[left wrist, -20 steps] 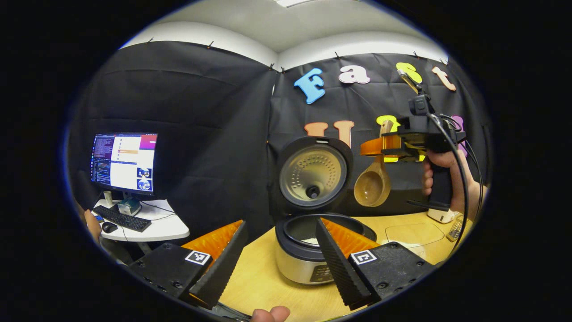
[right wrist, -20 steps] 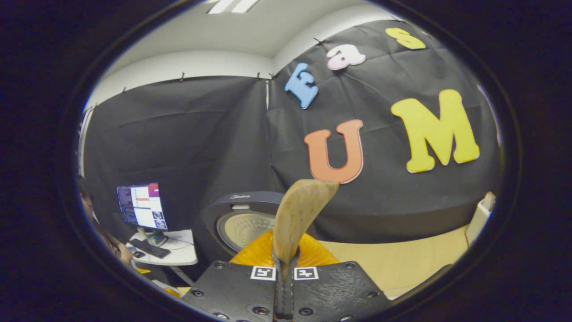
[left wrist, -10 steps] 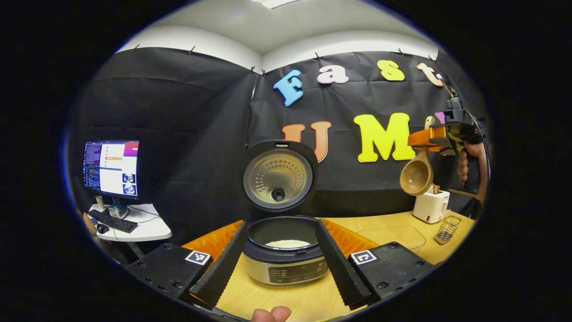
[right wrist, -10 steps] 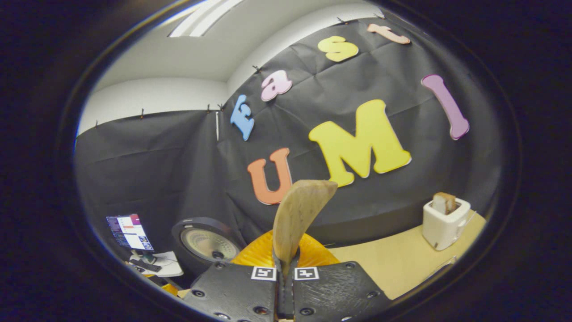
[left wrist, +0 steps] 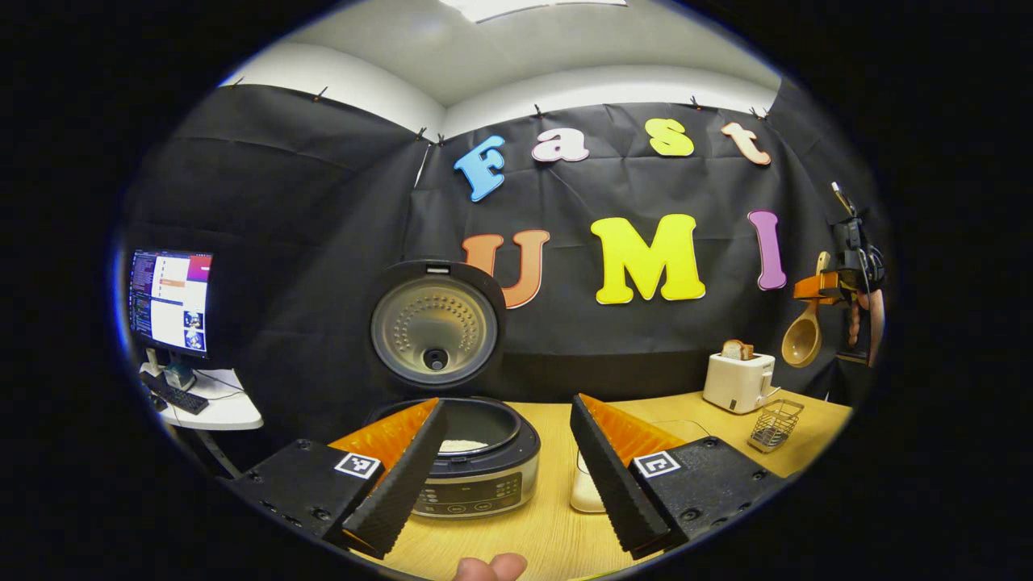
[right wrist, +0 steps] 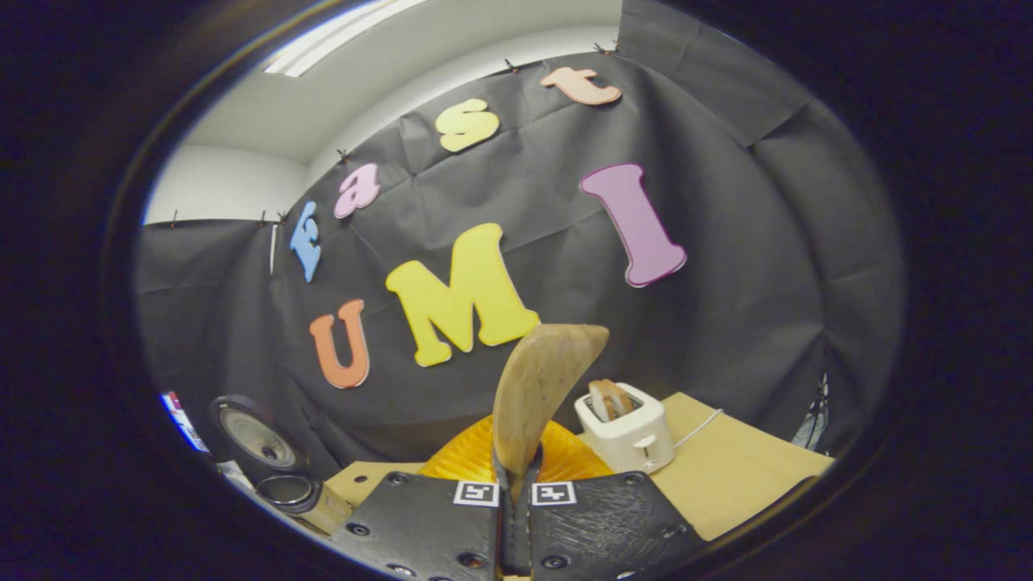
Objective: Close the left gripper, press the button to open the rice cooker; take a wooden spoon from the chopstick holder with the right hand, scoop a spoonful of rice and pour it into the rice cooker, then put the wooden spoon back into the chopstick holder.
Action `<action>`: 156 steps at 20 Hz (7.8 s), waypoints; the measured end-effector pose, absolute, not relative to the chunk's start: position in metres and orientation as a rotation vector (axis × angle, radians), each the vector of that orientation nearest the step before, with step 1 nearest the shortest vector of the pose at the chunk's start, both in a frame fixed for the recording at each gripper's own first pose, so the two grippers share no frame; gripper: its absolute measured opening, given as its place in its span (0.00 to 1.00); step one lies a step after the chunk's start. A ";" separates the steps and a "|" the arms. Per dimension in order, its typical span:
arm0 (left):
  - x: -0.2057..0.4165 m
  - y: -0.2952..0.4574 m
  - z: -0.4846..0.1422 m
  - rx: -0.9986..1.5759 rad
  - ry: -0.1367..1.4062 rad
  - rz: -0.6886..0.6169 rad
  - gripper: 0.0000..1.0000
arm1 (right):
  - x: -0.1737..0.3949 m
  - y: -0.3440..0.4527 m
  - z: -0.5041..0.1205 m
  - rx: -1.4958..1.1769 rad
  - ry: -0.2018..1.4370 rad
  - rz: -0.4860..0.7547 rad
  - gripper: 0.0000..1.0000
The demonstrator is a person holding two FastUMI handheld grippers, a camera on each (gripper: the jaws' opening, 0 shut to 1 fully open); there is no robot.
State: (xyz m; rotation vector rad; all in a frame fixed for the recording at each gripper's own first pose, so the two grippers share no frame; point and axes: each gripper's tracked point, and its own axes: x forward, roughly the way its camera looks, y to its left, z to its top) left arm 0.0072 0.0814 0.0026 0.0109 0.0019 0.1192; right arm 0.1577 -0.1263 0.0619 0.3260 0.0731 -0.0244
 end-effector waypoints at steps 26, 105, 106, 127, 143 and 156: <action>-0.001 0.102 0.007 -0.021 0.000 0.139 0.98 | 0.190 -0.155 -0.122 0.175 0.223 -0.175 0.04; 0.114 0.178 0.050 -0.056 0.223 0.305 0.98 | 0.026 -0.110 -0.012 -0.021 -0.037 0.060 0.95; 0.108 0.175 0.044 -0.048 0.211 0.304 0.99 | 0.027 -0.107 -0.014 -0.028 -0.033 0.064 0.95; 0.065 0.156 -0.052 0.022 0.202 0.315 0.98 | 0.033 -0.073 -0.041 -0.010 0.039 0.086 0.95; 0.061 0.156 -0.066 0.045 0.192 0.288 0.96 | 0.038 -0.054 -0.061 0.055 0.080 0.116 0.95; 0.054 0.123 -0.020 0.047 0.128 0.241 0.96 | 0.028 -0.063 -0.027 0.047 0.005 0.064 0.92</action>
